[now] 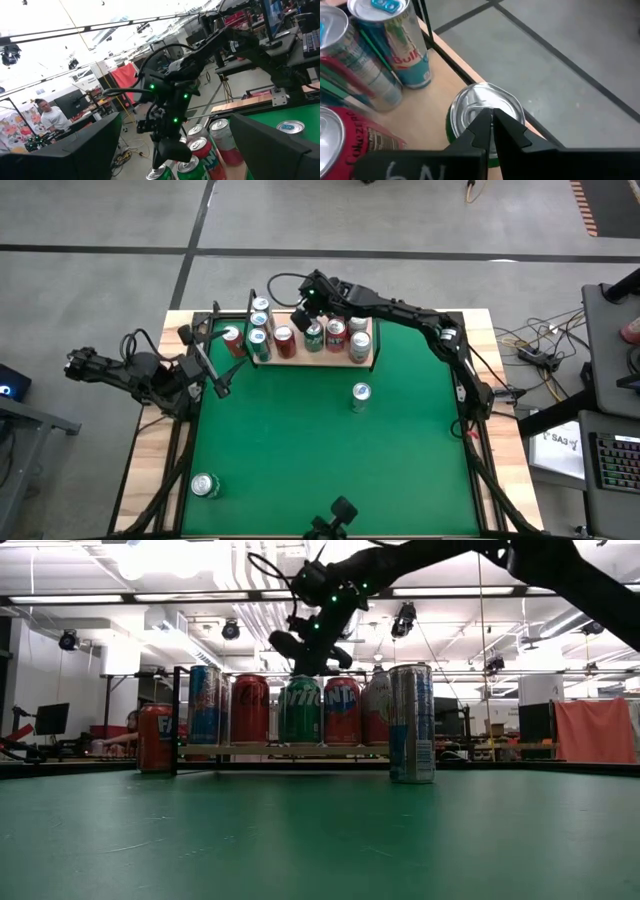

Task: Pick and place cans onto a shelf
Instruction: Adjust the soda cans on the shelf

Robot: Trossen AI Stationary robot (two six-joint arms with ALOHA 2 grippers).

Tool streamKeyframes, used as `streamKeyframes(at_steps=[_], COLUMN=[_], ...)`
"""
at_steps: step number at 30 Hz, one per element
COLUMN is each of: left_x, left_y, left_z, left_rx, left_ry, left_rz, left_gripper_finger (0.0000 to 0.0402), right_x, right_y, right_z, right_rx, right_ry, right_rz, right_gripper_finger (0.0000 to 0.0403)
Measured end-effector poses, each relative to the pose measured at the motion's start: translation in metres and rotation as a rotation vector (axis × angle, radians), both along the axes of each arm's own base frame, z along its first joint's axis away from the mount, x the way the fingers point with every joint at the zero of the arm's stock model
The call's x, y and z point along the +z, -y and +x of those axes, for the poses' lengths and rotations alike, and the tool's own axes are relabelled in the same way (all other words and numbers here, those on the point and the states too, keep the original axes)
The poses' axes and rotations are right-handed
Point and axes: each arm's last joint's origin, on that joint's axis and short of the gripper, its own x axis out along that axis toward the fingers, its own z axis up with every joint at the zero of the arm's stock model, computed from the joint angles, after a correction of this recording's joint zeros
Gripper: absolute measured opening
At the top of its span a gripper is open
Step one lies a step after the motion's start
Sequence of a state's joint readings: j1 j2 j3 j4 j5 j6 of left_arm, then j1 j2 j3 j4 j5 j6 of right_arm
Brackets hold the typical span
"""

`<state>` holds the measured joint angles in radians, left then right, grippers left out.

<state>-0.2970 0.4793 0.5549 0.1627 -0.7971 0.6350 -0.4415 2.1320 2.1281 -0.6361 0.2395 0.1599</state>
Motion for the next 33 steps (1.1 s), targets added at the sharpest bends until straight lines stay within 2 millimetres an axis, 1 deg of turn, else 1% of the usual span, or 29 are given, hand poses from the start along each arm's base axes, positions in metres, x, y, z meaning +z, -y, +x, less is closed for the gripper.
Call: streamKeyframes(at_steps=[4,13,24,27,30,33], left_x=[0.0,0.0,0.0,0.0,0.0,0.0], left_y=[0.0,0.0,0.0,0.0,0.0,0.0], left_z=[0.0,0.0,0.0,0.0,0.0,0.0], left_rx=[0.001,0.0,0.001,0.001,0.001,0.002], left_ry=[-0.002,-0.002,-0.002,-0.002,-0.002,-0.003], left_rz=[0.003,0.003,0.003,0.003,0.004,0.006], left_gripper_finger=[0.0356,0.0356,0.0356,0.0356,0.0356,0.0356], right_x=[0.001,-0.003,-0.001,0.004,0.013,0.018], right_y=[0.0,-0.002,-0.002,-0.002,-0.001,0.0], right_z=[-0.001,-0.008,-0.01,-0.01,-0.008,-0.005], right_rx=[0.001,-0.01,-0.02,-0.031,-0.031,-0.021], right_ry=[-0.006,-0.08,-0.091,-0.081,-0.029,0.015], right_rz=[0.006,0.049,0.049,0.033,0.009,-0.013], right_gripper_finger=[0.0013,0.0013,0.0013,0.0013,0.0013,0.0013])
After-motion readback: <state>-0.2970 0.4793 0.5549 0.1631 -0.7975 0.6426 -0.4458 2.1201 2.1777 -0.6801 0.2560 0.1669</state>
